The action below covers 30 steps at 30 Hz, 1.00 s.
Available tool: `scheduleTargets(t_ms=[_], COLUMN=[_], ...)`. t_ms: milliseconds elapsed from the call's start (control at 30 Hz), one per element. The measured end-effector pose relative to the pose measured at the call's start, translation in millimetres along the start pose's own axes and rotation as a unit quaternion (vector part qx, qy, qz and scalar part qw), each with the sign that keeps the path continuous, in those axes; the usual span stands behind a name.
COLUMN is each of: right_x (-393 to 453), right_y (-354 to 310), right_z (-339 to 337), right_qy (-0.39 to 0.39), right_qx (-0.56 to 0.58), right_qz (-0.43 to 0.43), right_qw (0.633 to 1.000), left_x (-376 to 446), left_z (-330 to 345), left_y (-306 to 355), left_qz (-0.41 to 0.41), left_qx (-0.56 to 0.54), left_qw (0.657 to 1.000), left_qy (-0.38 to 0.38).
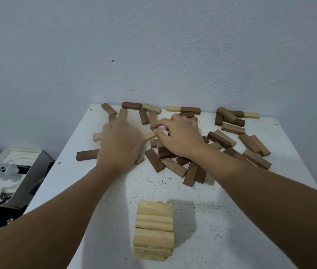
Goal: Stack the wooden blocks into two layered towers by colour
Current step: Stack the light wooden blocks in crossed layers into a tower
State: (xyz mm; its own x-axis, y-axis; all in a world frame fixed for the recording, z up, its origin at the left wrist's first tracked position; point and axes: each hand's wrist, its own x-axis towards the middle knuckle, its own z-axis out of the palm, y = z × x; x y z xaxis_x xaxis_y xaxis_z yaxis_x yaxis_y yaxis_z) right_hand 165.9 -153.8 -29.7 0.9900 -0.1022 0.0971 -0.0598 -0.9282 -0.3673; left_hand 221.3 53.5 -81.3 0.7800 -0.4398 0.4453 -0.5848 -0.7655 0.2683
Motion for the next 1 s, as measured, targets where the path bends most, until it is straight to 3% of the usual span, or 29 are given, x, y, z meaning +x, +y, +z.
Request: scheduleTargets(t_ms=[67, 233, 467, 633, 833, 1000], right_x=[6.9, 15.2, 5.9, 14.7, 32.6, 32.2], right_y=[1.9, -2.9, 5.9, 4.4, -12.6, -13.7], right_z=[-1.1, -1.2, -5.1, -5.7, 2.3, 8.4], right_qy=[0.001, -0.105, 0.03, 0.042, -0.064, 0.011], right_qx=[-0.006, -0.104, -0.136, -0.105, -0.155, -0.165], right_qz=[0.017, 0.015, 0.007, -0.004, -0.013, -0.028], right_qw=[1.0, 0.989, 0.99, 0.994, 0.986, 0.986], left_x=[-0.1, -0.5, -0.7, -0.2, 0.4, 2.5], left_z=[-1.5, -4.3, -3.7, -4.2, -3.6, -1.1], left_y=[1.6, 3.3, 4.6, 5.1, 4.2, 1.6], left_qz=[-0.011, 0.009, -0.014, -0.025, -0.021, -0.02], left_qx=[-0.006, -0.01, -0.047, -0.045, -0.04, -0.033], left_qw=[1.0, 1.0, 0.999, 0.999, 0.999, 0.999], left_qy=[0.002, 0.004, 0.013, 0.012, 0.019, 0.016])
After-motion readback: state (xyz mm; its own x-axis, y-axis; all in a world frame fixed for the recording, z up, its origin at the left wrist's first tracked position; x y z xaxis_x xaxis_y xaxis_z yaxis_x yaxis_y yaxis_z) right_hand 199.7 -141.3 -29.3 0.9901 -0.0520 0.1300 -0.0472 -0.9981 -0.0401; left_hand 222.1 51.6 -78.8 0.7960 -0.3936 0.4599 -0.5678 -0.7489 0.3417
